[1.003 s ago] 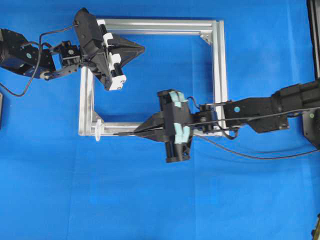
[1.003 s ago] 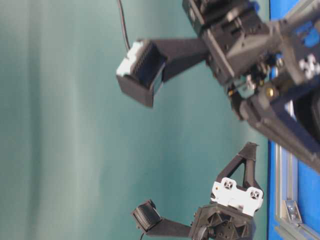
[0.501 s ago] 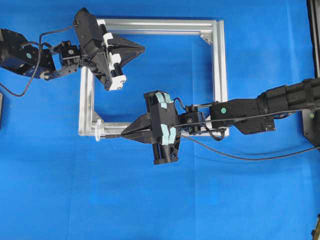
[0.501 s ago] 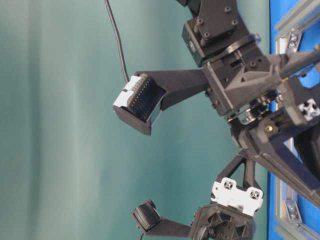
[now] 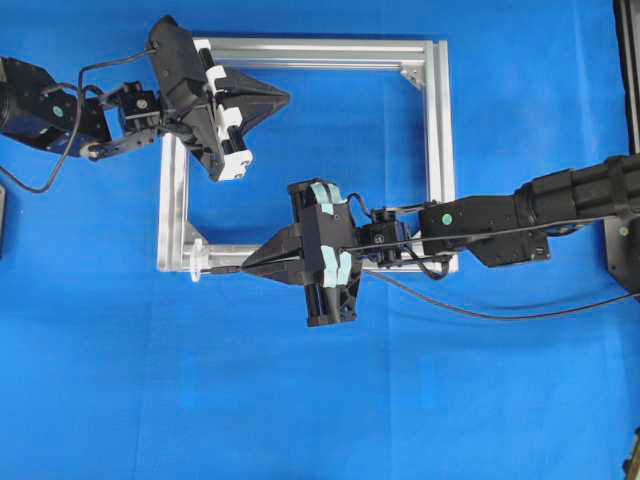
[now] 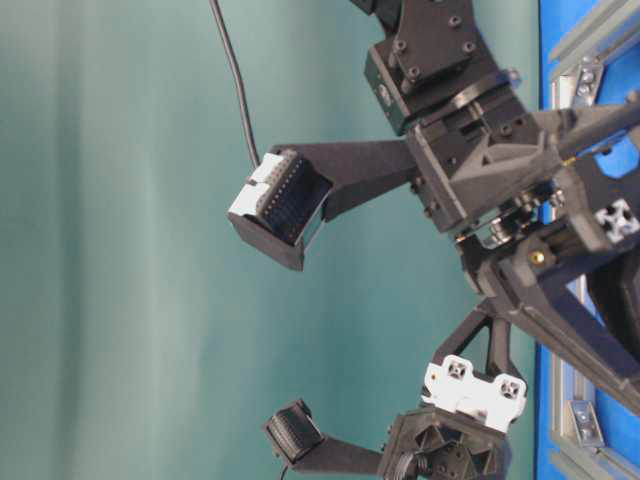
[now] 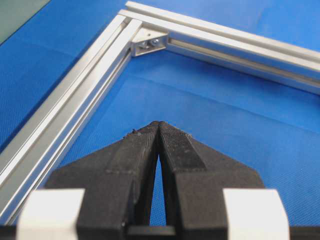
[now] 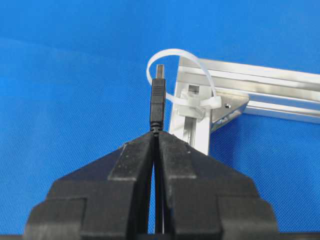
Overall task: Insert the wire through the string loop located on the left side.
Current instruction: 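Push the USB plug through the white loop with the right gripper, then move the left gripper toward the plug protruding from the loop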
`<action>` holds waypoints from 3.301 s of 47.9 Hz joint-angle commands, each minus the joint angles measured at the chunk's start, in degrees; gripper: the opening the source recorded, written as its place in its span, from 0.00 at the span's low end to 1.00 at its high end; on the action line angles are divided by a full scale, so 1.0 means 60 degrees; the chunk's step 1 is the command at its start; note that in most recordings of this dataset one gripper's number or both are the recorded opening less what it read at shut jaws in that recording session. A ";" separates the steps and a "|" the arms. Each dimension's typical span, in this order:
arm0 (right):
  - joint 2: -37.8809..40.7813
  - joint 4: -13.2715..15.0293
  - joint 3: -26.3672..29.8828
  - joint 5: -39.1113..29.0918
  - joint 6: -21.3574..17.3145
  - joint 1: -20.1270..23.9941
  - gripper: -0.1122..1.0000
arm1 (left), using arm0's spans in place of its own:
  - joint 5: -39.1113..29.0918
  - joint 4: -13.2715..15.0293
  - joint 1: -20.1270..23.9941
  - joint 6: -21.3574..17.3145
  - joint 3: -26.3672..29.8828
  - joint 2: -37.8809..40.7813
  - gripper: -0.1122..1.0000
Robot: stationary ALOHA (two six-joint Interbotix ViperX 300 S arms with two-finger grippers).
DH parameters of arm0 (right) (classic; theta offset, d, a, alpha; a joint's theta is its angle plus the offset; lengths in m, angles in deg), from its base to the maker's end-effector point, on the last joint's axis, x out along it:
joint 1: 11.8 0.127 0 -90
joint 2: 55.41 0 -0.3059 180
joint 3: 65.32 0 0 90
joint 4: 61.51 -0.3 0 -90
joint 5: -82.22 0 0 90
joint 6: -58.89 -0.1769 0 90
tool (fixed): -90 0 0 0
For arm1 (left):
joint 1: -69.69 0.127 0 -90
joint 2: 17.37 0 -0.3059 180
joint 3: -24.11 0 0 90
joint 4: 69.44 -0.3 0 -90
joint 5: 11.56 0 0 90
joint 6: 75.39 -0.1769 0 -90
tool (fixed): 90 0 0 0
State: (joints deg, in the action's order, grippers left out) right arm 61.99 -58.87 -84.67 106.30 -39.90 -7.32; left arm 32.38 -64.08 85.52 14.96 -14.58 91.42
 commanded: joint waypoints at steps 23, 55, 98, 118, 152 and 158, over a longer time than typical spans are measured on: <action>-0.0161 0.0015 0.0132 0.0029 -0.0015 -0.0029 0.12 | 0.0044 -0.0029 -0.0015 0.0000 0.0073 -0.0293 0.10; -0.0161 0.0029 0.0132 0.0015 0.0000 -0.0029 0.12 | 0.0044 -0.0029 -0.0015 0.0000 0.0073 -0.0293 0.10; 0.0454 0.0059 0.0996 0.0029 0.0146 -0.0161 0.12 | 0.0044 -0.0029 -0.0015 0.0000 0.0103 -0.0293 0.10; 0.1172 0.0059 0.1948 -0.0103 0.0161 -0.0205 0.12 | 0.0044 -0.0029 -0.0015 0.0000 0.0103 -0.0293 0.10; 0.1201 0.0059 0.1992 -0.0132 0.0161 -0.0205 0.12 | 0.0044 -0.0029 -0.0088 0.0000 -0.0029 -0.0352 0.10; 0.1201 0.0059 0.2007 -0.0132 0.0176 -0.0205 0.12 | 0.0044 -0.0029 -0.0073 0.0000 -0.0439 -0.0586 0.10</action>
State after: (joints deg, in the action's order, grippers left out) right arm 70.34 -58.61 -73.69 105.33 -38.93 -8.37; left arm 32.38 -64.08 85.16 14.96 -16.43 90.19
